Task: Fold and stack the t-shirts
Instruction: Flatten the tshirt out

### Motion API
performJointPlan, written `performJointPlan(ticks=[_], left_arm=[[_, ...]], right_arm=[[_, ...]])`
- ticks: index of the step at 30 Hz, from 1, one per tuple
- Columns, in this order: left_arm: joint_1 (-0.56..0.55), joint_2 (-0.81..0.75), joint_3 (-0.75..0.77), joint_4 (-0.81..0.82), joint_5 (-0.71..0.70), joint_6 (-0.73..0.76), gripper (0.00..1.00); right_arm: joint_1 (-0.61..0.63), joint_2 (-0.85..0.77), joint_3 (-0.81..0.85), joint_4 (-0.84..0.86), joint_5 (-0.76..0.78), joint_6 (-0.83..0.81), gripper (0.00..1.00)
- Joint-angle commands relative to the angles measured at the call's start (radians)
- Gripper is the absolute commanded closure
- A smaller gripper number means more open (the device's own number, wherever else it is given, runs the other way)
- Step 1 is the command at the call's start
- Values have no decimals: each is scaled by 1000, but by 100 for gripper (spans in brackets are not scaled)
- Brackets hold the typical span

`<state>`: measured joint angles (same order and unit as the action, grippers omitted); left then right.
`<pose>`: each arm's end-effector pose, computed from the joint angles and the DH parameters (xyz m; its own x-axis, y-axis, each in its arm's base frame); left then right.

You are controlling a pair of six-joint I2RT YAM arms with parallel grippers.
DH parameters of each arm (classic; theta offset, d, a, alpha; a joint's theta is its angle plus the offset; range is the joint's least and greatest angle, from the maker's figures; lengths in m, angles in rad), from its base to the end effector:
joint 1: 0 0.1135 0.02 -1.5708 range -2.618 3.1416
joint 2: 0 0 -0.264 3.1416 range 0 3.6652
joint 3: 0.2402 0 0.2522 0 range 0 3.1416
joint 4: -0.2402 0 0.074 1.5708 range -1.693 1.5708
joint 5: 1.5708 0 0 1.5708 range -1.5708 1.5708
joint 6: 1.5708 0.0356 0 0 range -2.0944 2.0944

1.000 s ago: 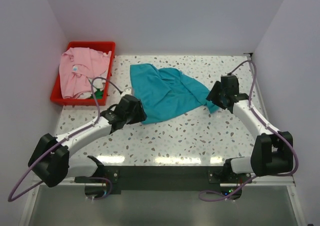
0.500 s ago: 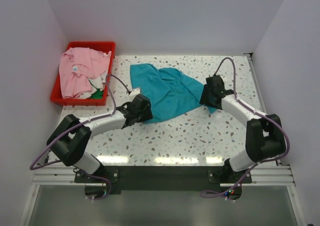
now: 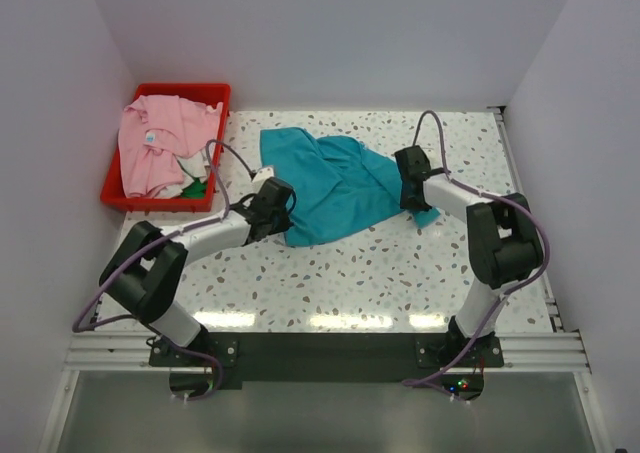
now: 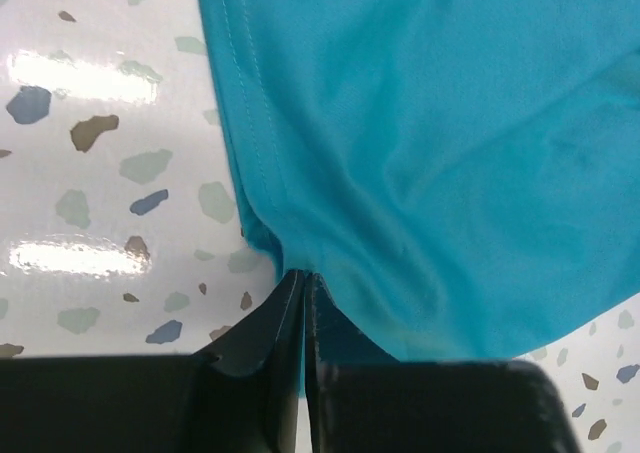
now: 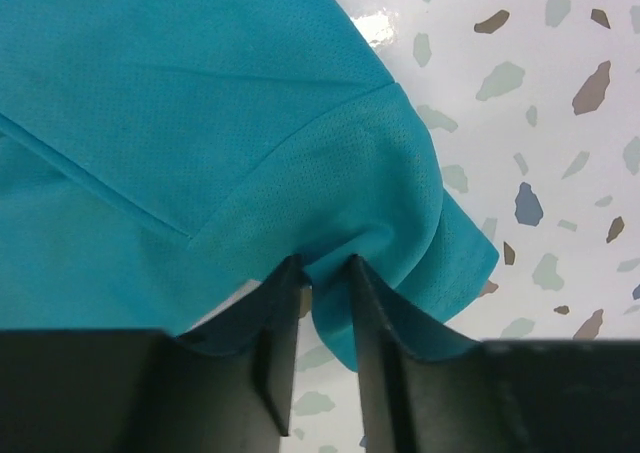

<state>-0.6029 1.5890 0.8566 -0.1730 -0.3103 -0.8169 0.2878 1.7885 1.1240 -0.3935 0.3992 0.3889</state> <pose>0.2645 -0.1689 0.1734 -0.7240 -0.3444 -0.5977 -0.2091 0.9352 -0.2857 0.3484 0.0887 0.1744 -0.8030 0.1267 -0.5824 0.2440 0.9614 -0.1274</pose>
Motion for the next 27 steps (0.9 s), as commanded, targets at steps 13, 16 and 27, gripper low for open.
performJointPlan(ticks=[13,16,27], left_arm=[[91,-167,-79,78,220,118,45],[69,-187,-120,76,211,91,37],[22,-155,-208,227,267,42,38]], right_arm=[[2,-121,65,-70,41,18,100],[2,-167,82,-93,40,19,100],[2,-219,157,-145,38,15,100]])
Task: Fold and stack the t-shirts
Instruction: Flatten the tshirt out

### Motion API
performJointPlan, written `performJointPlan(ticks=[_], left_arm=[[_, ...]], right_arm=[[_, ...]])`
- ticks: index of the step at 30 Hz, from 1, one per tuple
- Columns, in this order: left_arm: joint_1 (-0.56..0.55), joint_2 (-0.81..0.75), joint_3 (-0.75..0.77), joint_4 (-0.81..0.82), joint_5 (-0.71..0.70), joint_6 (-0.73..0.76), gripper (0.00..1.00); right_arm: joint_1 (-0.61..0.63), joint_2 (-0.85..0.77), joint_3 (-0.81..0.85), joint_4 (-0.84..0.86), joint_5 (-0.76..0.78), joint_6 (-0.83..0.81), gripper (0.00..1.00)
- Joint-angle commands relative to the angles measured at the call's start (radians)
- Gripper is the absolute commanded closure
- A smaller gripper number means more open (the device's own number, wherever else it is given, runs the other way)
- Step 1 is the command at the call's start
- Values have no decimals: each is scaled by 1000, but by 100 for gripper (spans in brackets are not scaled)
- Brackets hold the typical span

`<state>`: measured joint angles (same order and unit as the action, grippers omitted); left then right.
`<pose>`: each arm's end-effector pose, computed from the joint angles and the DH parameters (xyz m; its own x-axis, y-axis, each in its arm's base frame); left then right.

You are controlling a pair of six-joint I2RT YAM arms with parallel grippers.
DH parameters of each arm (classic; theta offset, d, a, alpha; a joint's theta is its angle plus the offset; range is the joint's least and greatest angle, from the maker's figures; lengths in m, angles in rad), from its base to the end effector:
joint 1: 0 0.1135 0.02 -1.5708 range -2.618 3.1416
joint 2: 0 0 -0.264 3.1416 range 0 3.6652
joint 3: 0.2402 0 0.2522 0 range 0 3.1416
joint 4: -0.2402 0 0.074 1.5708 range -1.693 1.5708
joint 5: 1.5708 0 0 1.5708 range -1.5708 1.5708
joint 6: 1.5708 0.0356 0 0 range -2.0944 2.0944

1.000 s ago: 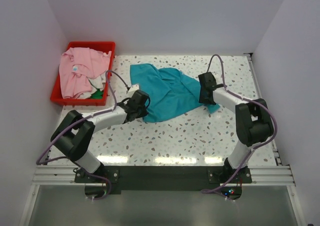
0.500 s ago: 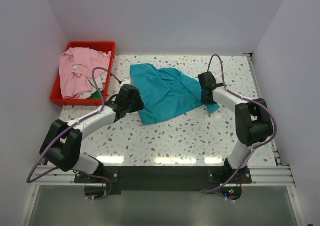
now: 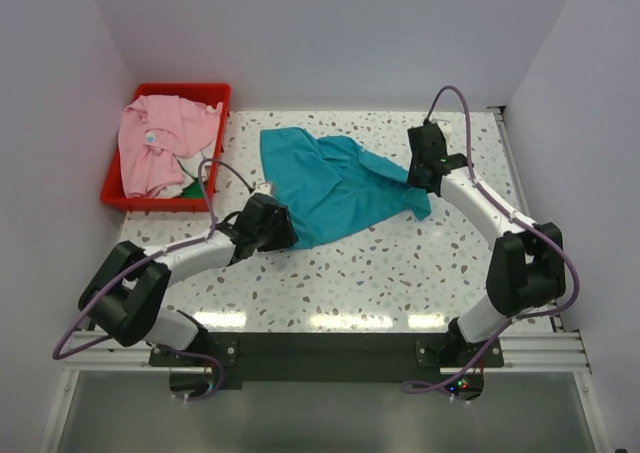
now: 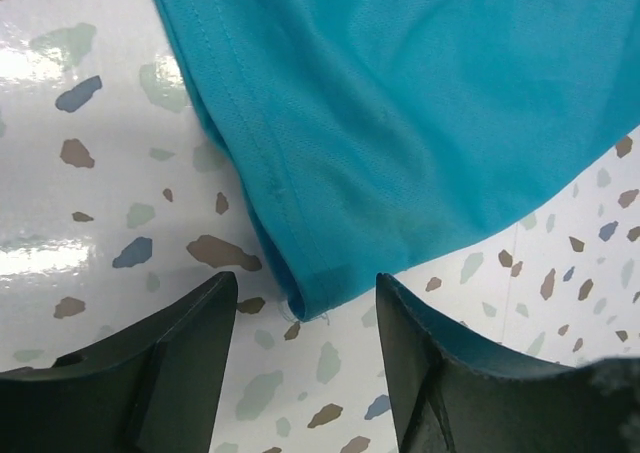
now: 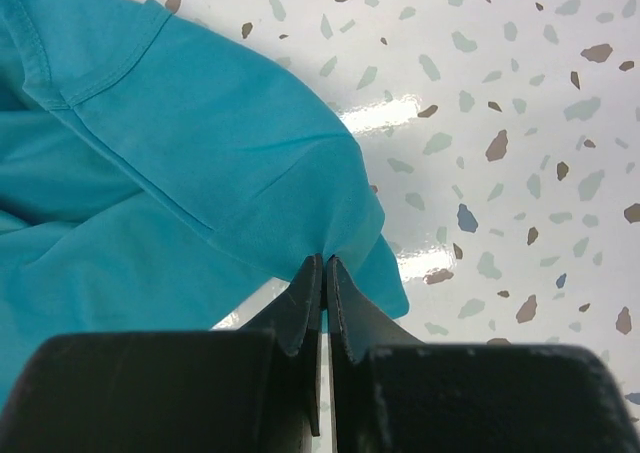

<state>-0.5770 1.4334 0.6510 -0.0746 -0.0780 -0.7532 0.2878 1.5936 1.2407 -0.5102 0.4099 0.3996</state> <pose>0.2291 -0.1458 0.1621 -0.8049 -0.2897 -0.5179 -0.0677 0.9119 -0.4048 0.3358 0.0846 0.2680 -0.6758 0.1721 -0.7167 0.2725 0.9618 -0.0260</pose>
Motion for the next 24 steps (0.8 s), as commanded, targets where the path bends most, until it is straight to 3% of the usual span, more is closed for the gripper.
performJointPlan(ticks=[1,4,7,11,18,24], left_arm=[[-4,19,-1,133,38,-23,41],[-6,56,3,151,52,-23,54],[-4,74,2,157,61,-28,77],[29,52,19,93,35,-21,100],[274,-204,59,-134,58,34,100],[316,-315,199,-304,63,91,100]], right_arm=[[2,-20,42,-31,30,4,100],[1,-14,54,-37,35,4,100],[-2,-9,63,-40,38,2,100],[-29,-7,86,-54,18,1,100],[-105,-89,95,-93,-48,13,100],[-141,-205,92,-122,-98,30,100]])
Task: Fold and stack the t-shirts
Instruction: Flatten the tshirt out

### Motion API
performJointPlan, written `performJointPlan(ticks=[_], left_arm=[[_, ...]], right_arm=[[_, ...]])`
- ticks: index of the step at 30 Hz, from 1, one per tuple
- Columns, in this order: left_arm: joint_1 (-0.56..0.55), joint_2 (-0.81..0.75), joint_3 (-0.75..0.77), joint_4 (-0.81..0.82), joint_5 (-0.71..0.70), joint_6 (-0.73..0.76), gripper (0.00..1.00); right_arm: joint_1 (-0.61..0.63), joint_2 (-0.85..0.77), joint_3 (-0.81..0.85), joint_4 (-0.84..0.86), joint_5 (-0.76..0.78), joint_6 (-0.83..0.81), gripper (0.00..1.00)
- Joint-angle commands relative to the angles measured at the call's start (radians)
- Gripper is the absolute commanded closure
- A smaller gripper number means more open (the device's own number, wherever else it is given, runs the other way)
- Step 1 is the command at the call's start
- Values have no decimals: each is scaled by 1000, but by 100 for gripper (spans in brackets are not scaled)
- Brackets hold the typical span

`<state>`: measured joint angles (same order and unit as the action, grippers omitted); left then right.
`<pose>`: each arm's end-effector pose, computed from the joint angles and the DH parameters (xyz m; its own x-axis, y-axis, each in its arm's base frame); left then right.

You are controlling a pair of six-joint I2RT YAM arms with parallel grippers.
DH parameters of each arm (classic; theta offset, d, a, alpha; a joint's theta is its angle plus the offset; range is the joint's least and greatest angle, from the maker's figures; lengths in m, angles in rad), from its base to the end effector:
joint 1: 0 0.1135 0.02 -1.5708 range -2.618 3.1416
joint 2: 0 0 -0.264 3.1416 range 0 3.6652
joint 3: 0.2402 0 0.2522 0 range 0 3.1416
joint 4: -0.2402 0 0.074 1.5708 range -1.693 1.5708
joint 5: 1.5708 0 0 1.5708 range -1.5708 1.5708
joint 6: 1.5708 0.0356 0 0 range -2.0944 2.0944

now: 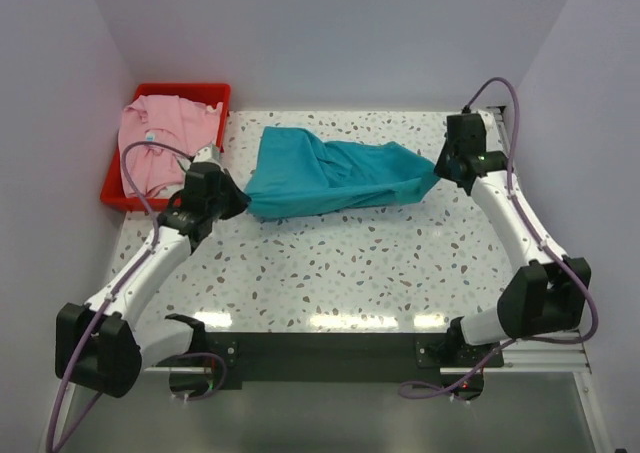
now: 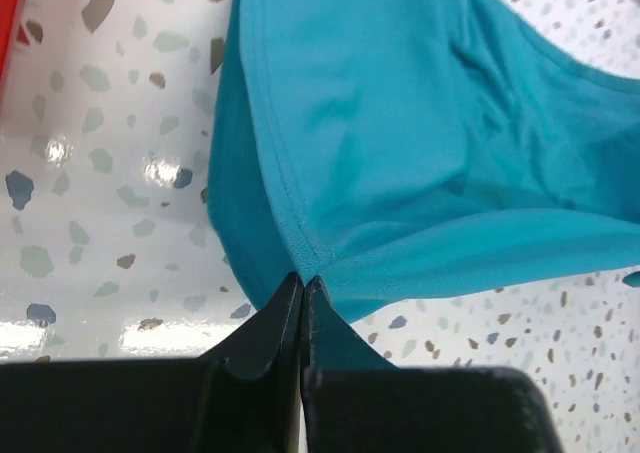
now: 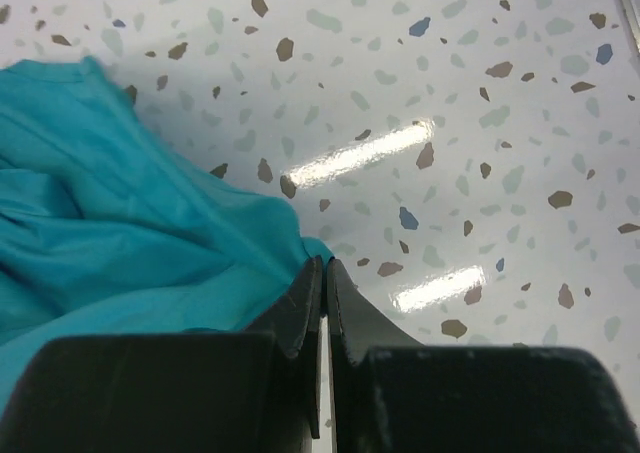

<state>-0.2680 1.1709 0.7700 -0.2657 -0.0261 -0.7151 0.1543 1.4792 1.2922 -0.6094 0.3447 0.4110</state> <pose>0.2435 -0.0659 0.2486 -0.6108 -0.5120 -0.6040 -0.2060 0.8393 -0.5031 0.3209 0.0377 0.3130 -0.6120 0.2854 -0.7376 0.3637 0.9297 0.0579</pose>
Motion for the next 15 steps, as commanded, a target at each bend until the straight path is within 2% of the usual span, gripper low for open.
performJointPlan(ticks=[1,8,10,11,12,13,14,15], left_arm=[[7,-63,86,-122,9,55,100],[9,-77,57,-155,43,55,100],[9,-68,35,-145,67,55,92],[9,-62,14,-133,95,60,84],[9,-56,5,-130,106,62,71],[9,-53,0,-130,113,65,66],[9,-53,-8,-132,123,69,61],[9,-56,-12,-135,124,66,51]], right_arm=[[-7,-115,38,-26,-41,20,100],[-9,-183,-134,2,-111,63,100],[-15,-177,-192,14,-107,68,100],[-16,-172,-211,16,-110,71,95],[-27,-168,-229,28,-115,75,88],[-32,-163,-255,33,-124,75,80],[-35,-160,-264,37,-136,78,64],[-35,-161,-274,39,-142,80,59]])
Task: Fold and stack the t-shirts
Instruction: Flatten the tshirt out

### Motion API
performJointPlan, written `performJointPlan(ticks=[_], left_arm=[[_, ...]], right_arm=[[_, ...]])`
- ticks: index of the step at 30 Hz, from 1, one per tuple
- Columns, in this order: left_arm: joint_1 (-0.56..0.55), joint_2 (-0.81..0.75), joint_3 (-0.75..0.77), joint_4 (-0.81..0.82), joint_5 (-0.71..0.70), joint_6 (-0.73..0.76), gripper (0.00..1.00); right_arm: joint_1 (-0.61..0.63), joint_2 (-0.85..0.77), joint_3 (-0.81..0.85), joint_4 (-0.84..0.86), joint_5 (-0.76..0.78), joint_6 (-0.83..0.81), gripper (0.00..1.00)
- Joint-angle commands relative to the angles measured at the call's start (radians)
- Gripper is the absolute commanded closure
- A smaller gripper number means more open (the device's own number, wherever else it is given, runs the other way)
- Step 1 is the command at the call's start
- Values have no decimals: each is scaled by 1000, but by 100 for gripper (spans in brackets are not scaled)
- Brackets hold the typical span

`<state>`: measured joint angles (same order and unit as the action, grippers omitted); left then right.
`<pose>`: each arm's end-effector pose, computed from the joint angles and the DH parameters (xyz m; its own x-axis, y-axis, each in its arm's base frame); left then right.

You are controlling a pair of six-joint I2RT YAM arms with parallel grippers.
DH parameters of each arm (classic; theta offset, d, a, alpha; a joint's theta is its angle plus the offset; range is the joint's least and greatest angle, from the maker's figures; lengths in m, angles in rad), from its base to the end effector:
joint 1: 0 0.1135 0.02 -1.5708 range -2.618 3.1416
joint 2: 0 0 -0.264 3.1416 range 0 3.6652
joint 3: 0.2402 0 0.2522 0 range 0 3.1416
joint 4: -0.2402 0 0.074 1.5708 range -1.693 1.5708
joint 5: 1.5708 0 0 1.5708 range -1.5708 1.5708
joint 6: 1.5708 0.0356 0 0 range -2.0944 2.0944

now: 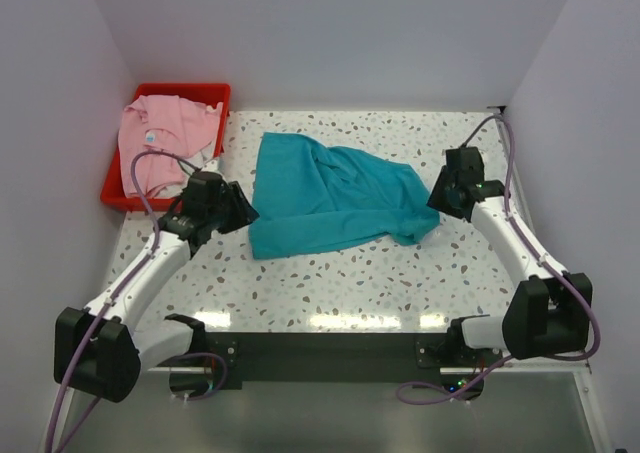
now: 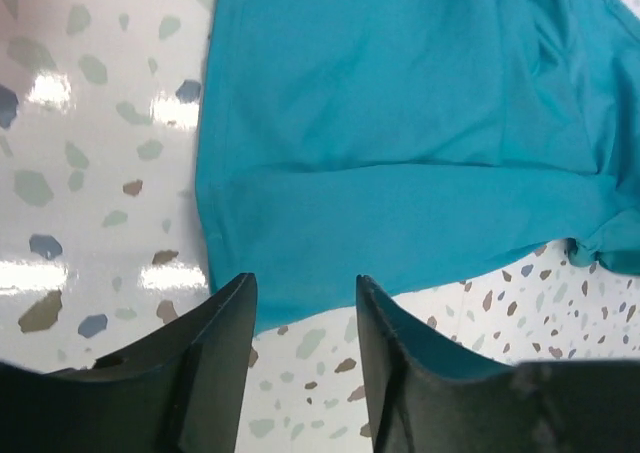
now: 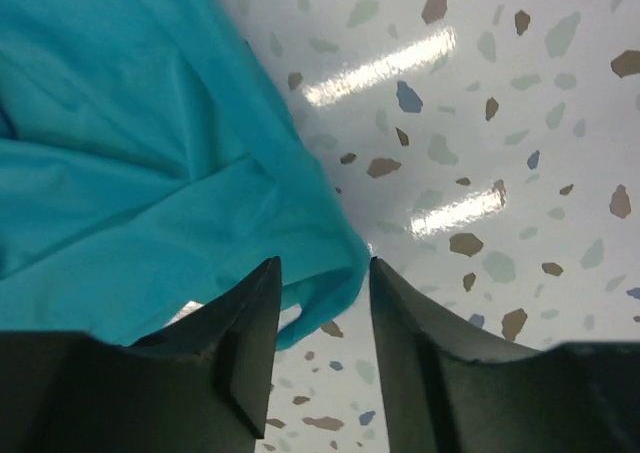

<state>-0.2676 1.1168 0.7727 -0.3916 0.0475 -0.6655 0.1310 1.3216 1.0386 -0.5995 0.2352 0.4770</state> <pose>0.2274 -0.0641 0.2511 -0.6932 -0.4495 -0.5635 -0.1652 0.8600 -0.4828 0.2746 0.0278 0.2747 -0.6712 0.3619 -0.6470 0.3691 0.9200 0.1318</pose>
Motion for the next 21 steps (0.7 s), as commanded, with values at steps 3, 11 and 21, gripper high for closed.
performJointPlan(ticks=[3,11,21], left_arm=[[8,-25,-42,-33,42,0,47],[-7,-170,-255,-47,-15,-138,58],[-122,-157,-363,117,-15,-224,42]], right_arm=[[-11,-35,-67,44,-74,35,46],[-10,-88,-149,78,-111,67,46],[-10,-88,-229,133,-99,84,46]])
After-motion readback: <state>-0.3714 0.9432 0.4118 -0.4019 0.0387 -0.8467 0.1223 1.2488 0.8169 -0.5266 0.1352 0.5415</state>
